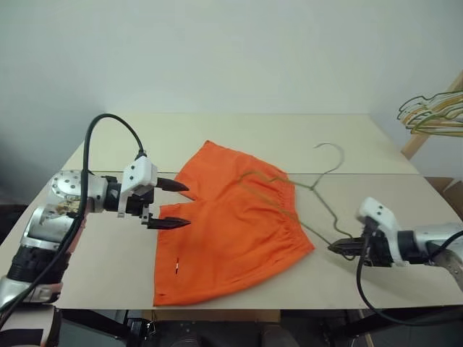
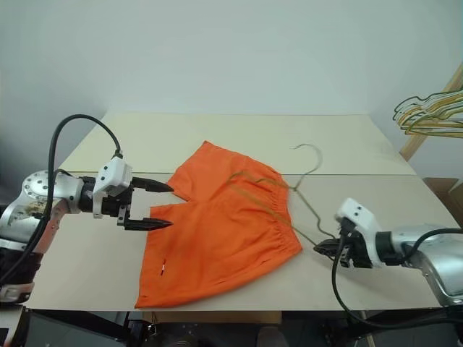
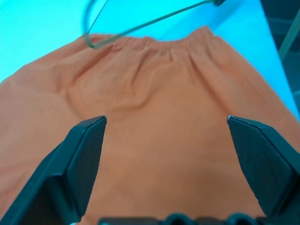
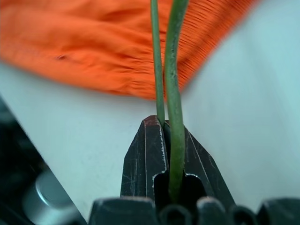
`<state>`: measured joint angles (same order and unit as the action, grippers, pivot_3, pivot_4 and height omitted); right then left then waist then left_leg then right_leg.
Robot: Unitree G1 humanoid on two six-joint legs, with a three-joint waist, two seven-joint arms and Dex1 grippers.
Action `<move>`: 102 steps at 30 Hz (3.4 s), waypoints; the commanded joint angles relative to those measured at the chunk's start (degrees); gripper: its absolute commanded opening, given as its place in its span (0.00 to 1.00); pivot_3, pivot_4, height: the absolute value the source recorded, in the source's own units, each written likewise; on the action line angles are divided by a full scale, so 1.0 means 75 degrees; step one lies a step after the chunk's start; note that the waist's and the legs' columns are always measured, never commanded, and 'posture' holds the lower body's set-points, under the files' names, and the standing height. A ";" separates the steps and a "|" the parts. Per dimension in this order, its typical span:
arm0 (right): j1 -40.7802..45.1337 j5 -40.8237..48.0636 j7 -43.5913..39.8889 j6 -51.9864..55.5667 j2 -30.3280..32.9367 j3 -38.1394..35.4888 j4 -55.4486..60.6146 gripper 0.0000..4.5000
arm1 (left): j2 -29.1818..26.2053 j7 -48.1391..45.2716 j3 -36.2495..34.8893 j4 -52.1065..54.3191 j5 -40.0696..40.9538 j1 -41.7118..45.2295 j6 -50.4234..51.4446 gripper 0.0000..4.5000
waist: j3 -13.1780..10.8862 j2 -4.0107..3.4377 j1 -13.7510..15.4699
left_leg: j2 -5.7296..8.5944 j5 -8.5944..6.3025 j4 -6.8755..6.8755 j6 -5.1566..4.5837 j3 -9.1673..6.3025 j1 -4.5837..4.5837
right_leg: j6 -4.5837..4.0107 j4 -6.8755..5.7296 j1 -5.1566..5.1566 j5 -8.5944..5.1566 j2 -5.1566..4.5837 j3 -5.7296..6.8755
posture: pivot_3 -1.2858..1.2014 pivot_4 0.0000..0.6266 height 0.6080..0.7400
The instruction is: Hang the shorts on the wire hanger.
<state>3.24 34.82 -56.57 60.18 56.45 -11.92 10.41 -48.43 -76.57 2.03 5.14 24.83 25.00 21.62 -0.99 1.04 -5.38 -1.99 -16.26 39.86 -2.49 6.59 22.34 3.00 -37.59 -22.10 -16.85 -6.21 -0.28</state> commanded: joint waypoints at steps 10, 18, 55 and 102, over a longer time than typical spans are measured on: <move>0.1146 0.0889 0.0842 0.3746 -0.0068 -0.0525 -0.1383 0.00 | 0.0028 0.0109 -0.0139 0.0603 0.0262 0.0023 0.0183 0.99 | 0.0009 -0.0009 -0.0018 | 0.0008 -0.0003 -0.0008 -0.0004 0.0006 -0.0002 | 0.0000 0.0013 0.0001 0.0000 0.0011 -0.0011 | 0.47 0.00 1.00; -0.0324 0.1459 -0.0084 0.3435 0.0581 -0.1057 -0.1201 0.00 | 0.0026 0.0266 -0.0297 0.0841 0.0367 -0.0243 0.0157 0.99 | 0.0013 -0.0008 0.0165 | 0.0008 -0.0008 -0.0003 -0.0014 0.0005 -0.0003 | 0.0014 0.0034 0.0014 0.0006 0.0013 -0.0023 | 0.48 0.00 1.00; -0.0983 0.1509 -0.1050 0.2104 0.1167 -0.0703 -0.1297 0.00 | -0.0040 0.0233 -0.0326 0.0913 0.0397 -0.0392 0.0062 0.99 | 0.0024 -0.0013 0.0365 | 0.0011 -0.0014 -0.0005 -0.0023 0.0007 -0.0004 | 0.0023 0.0058 0.0024 0.0011 0.0020 -0.0023 | 0.48 0.00 1.00; 0.2721 0.0465 -0.1715 0.2104 -0.0405 0.2589 -0.3330 0.00 | -0.0191 0.0602 -0.0480 0.1254 0.0244 -0.0767 -0.0203 0.99 | 0.0034 -0.0013 0.0492 | 0.0010 0.0002 -0.0001 0.0004 0.0011 0.0015 | 0.0022 0.0065 0.0008 0.0024 0.0024 -0.0022 | 0.51 0.00 1.00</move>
<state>22.40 37.16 -68.06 75.32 53.58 7.59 -15.75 -49.14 -72.50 0.09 12.85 26.71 19.09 21.25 -0.74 0.94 -1.68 -1.91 -16.25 39.86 -2.47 6.68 22.46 3.17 -37.09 -22.04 -16.67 -6.04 -0.46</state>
